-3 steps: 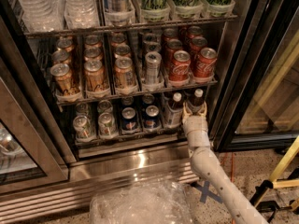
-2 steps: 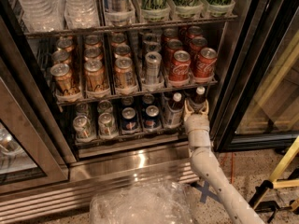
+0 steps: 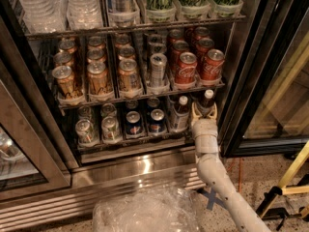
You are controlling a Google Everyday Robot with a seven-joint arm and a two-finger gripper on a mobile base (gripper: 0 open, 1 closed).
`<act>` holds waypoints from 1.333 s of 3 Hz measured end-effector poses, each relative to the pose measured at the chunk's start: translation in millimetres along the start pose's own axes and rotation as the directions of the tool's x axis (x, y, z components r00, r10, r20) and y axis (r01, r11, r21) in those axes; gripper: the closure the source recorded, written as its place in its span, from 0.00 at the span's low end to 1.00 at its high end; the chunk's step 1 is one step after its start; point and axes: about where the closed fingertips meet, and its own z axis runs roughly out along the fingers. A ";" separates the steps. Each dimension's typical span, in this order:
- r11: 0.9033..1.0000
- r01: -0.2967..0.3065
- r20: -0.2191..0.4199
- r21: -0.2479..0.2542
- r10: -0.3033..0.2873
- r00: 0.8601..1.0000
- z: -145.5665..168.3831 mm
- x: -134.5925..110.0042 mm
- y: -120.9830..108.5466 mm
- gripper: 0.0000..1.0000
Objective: Pick blue plastic bottle from bottom shelf of fridge
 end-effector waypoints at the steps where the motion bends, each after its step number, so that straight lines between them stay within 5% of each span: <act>1: 1.000 -0.025 0.045 0.009 0.025 0.999 -8.3 -5.3 6.9 1.00; 3: 0.995 -0.093 0.086 -0.032 0.096 0.992 -34.0 -23.0 30.5 1.00; 4: 0.992 -0.038 0.045 -0.117 0.043 0.998 -57.4 -43.2 43.2 1.00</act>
Offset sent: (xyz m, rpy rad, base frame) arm -0.0524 0.0437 0.0247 0.1053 -0.2801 0.0042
